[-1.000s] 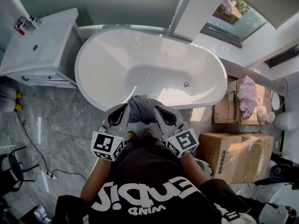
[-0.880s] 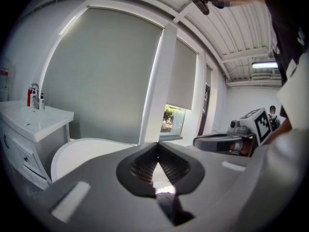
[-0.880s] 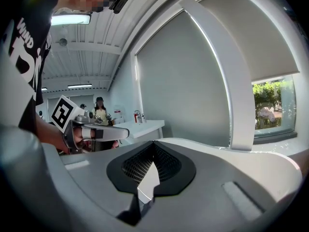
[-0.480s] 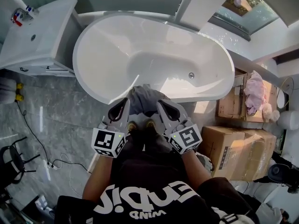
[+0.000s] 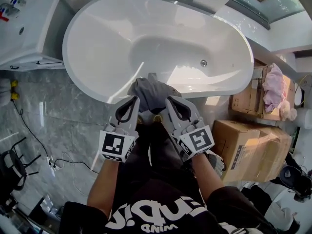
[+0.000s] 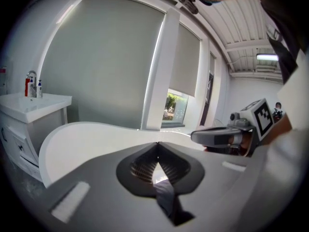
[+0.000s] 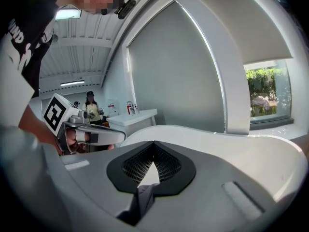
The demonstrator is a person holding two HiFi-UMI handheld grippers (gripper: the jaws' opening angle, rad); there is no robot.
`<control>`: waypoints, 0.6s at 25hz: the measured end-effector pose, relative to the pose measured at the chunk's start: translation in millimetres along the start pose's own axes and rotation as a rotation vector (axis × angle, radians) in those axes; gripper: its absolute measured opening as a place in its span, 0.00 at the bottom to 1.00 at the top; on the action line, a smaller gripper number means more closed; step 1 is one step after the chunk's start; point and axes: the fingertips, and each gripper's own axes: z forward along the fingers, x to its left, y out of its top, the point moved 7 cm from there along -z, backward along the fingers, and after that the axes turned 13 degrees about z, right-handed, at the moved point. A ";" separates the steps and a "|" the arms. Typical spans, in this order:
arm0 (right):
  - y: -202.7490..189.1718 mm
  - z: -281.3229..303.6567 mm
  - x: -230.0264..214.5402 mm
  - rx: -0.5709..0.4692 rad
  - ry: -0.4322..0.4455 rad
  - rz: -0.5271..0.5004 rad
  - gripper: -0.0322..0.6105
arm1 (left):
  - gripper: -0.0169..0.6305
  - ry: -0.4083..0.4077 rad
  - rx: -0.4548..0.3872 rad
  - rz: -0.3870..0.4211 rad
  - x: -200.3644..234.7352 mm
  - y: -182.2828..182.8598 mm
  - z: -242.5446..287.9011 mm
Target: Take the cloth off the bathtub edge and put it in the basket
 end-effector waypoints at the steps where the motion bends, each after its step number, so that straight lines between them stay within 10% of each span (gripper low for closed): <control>1: -5.6 1.1 -5.0 0.005 -0.005 0.003 0.06 | 0.02 -0.005 0.004 0.002 -2.6 -5.4 4.7; 15: -30.4 5.2 -13.7 0.053 0.014 -0.011 0.07 | 0.02 -0.033 0.026 -0.041 -16.8 -27.4 14.6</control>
